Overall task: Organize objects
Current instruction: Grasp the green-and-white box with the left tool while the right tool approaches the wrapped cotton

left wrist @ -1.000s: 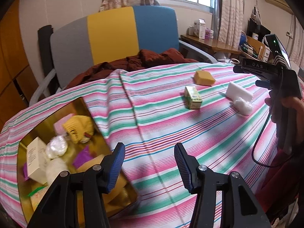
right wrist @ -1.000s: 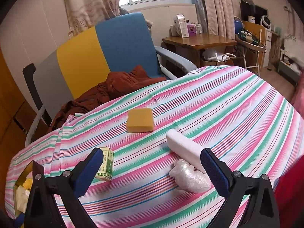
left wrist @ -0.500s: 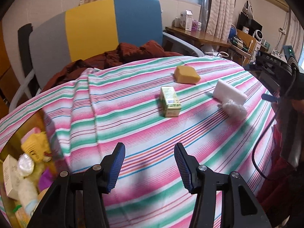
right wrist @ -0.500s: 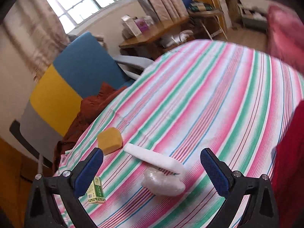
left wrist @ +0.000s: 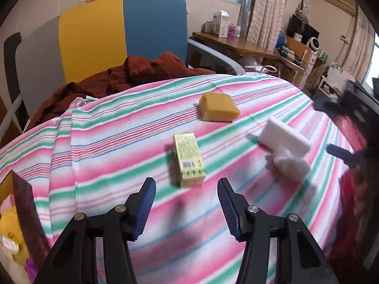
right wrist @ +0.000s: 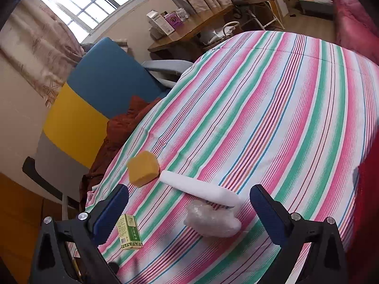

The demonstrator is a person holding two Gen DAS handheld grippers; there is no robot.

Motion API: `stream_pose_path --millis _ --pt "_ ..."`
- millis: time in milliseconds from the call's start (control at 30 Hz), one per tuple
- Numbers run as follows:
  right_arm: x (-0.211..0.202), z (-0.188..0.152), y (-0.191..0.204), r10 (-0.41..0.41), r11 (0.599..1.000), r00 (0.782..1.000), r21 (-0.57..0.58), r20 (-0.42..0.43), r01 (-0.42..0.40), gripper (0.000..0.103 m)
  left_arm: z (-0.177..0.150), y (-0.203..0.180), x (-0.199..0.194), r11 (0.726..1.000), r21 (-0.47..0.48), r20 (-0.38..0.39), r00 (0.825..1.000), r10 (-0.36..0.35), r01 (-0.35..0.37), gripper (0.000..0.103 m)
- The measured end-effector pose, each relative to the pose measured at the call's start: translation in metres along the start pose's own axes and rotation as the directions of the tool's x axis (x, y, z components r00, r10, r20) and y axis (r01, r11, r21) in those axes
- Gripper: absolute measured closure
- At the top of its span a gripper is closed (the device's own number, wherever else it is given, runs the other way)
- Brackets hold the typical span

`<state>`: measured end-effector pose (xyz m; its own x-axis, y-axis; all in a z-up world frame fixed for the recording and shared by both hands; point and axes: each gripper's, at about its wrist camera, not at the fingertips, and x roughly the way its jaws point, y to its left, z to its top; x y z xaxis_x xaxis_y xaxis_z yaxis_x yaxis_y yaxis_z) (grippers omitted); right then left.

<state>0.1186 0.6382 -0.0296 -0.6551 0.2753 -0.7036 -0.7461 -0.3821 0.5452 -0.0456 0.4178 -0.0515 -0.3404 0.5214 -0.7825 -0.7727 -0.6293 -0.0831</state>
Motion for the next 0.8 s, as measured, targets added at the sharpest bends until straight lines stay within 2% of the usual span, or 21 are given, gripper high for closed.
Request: stream_pose_path --millis 300,500,567,600,800 --pt "0.003 0.003 -0.006 0.024 0.999 1.000 0.031 -0.015 -0.023 0.000 0.029 -0.008 0.047 0.999 0.027 -0.029 0.999 0.031 -0.030 0.048" --pt "0.007 0.004 -0.011 0.029 0.998 0.999 0.055 -0.030 -0.027 0.000 0.032 -0.005 0.086 0.997 0.037 -0.097 0.993 0.067 -0.063 0.048" --pt "0.009 0.004 -0.012 0.023 0.998 0.999 0.054 -0.032 -0.021 0.000 0.031 0.000 0.094 0.998 0.016 -0.119 0.991 0.059 -0.058 0.052" --pt "0.009 0.004 -0.012 0.020 0.998 0.999 0.055 -0.034 -0.018 0.000 0.030 0.001 0.093 0.998 0.024 -0.088 0.994 0.062 -0.060 0.055" --pt "0.019 0.003 -0.017 0.022 0.997 0.997 0.079 -0.078 -0.016 0.000 0.022 0.004 0.088 0.997 0.049 -0.056 0.996 0.062 -0.060 0.064"
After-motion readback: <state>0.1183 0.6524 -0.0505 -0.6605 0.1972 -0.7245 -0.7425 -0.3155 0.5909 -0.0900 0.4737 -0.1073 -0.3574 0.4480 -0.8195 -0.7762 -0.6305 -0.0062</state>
